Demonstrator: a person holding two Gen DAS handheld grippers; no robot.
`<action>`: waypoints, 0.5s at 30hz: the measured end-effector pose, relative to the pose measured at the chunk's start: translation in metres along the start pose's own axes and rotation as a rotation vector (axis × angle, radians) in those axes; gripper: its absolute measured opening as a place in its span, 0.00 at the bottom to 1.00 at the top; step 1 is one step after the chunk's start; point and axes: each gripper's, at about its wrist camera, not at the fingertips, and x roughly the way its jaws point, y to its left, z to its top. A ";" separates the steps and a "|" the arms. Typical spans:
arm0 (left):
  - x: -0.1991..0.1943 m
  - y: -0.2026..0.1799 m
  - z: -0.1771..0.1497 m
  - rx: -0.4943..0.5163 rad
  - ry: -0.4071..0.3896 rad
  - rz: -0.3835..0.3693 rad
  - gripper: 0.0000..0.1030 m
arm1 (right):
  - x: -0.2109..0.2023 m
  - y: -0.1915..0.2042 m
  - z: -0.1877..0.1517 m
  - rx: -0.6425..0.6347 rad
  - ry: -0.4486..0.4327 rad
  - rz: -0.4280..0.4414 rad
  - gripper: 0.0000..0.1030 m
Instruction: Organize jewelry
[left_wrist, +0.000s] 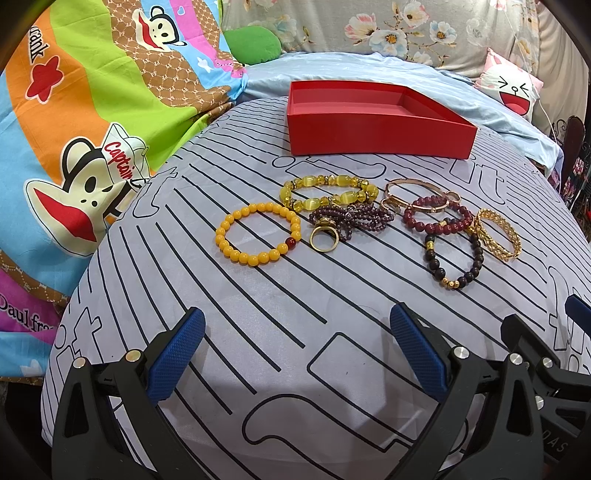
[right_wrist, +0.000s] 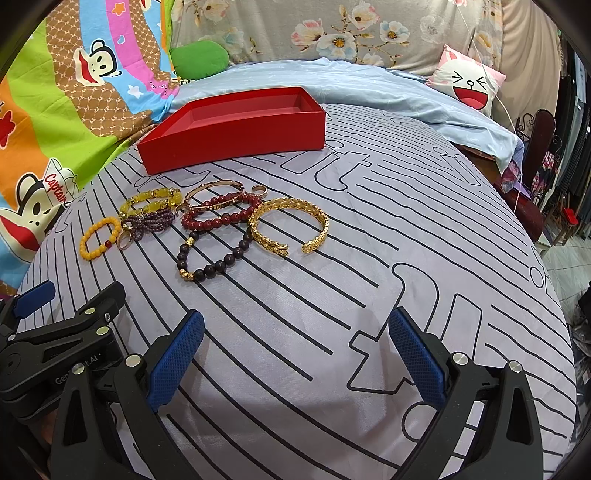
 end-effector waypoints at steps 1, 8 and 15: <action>0.000 0.000 0.000 0.000 0.000 0.000 0.93 | 0.000 0.000 0.000 0.000 0.000 0.000 0.94; 0.000 0.000 0.000 0.000 0.000 0.001 0.93 | 0.001 0.000 -0.001 0.002 0.004 -0.001 0.94; 0.001 0.001 -0.001 0.000 0.001 0.000 0.93 | 0.001 0.000 0.000 0.001 0.004 -0.001 0.94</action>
